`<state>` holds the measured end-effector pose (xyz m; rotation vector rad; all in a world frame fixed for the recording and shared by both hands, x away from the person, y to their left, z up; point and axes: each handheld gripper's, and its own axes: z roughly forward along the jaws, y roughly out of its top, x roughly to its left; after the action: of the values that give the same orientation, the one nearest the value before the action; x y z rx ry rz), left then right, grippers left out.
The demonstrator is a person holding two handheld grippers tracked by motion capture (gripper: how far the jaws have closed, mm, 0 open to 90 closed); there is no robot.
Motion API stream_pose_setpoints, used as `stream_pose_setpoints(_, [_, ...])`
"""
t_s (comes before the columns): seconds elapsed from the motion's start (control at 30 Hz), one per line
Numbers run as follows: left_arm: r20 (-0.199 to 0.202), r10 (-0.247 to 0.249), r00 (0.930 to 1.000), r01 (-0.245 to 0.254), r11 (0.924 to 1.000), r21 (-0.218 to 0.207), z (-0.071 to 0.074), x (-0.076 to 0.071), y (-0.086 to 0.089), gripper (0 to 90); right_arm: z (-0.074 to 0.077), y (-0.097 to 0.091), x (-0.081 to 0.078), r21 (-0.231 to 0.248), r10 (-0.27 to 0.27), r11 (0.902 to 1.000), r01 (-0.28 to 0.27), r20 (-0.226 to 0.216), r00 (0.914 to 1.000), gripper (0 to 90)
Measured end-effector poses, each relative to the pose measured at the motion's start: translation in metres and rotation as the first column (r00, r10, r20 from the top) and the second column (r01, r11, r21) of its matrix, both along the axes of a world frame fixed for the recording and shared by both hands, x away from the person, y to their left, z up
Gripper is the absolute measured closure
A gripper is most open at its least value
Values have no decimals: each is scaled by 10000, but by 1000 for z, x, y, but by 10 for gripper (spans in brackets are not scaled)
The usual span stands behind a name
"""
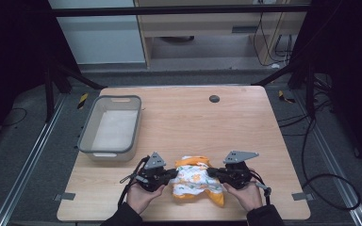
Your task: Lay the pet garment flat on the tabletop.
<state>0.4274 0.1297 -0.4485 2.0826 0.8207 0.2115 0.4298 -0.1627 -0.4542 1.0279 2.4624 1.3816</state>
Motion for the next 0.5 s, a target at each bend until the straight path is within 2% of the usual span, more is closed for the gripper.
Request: stream_pose_setpoints(0.5, [742,425,9963,-393,9983,-432,19,-7,4,861,15,2,-2,552,-348,9980,308,717,9968,896])
